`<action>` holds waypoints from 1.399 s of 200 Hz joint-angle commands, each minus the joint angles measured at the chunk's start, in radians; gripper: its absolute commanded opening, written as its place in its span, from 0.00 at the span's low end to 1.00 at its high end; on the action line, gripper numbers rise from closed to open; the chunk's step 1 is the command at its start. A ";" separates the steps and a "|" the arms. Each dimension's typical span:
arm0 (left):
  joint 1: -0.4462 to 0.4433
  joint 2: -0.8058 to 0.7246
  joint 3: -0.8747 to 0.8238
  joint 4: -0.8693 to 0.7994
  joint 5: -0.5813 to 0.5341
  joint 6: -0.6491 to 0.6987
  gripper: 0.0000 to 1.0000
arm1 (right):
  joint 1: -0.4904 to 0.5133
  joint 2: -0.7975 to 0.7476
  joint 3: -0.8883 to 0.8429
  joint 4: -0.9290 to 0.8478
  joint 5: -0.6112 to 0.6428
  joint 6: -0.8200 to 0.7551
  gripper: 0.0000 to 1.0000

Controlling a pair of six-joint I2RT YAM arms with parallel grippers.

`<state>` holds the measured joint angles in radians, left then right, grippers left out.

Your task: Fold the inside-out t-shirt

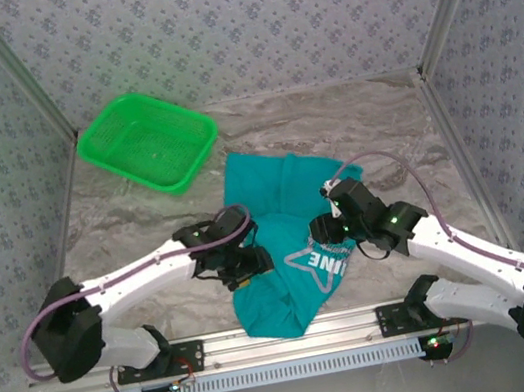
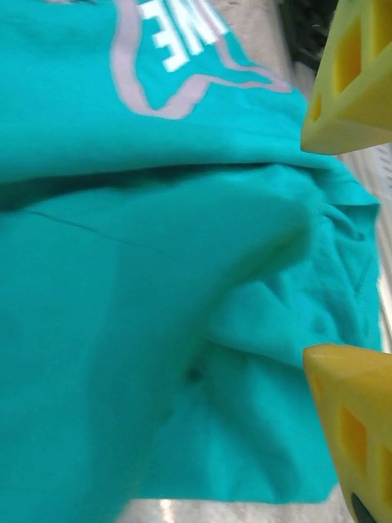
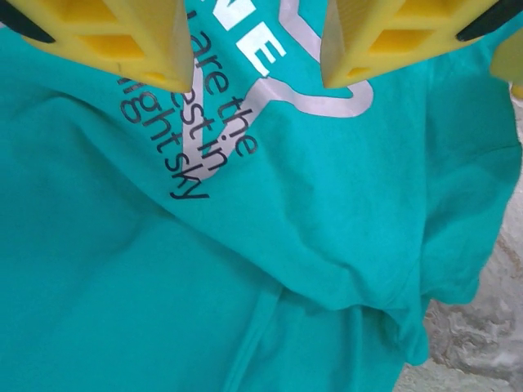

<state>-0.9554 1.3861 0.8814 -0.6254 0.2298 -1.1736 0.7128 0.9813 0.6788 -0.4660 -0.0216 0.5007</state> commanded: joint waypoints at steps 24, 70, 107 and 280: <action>-0.034 0.154 0.134 -0.023 -0.086 -0.097 0.54 | -0.003 -0.043 -0.027 0.009 0.000 -0.024 0.46; -0.021 0.147 0.141 -0.101 -0.128 -0.108 0.00 | -0.003 -0.083 -0.037 -0.004 -0.004 -0.047 0.46; 0.078 0.059 0.229 -0.226 -0.176 -0.032 0.00 | 0.054 -0.074 -0.055 0.059 -0.090 -0.108 0.48; 0.409 -0.234 0.165 -0.260 -0.155 0.112 0.00 | 0.398 0.323 -0.011 0.106 0.030 0.031 0.63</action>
<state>-0.5575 1.1687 1.0328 -0.8627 0.0803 -1.1007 1.1694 1.3140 0.6914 -0.3622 -0.0471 0.4793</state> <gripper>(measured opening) 0.061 0.648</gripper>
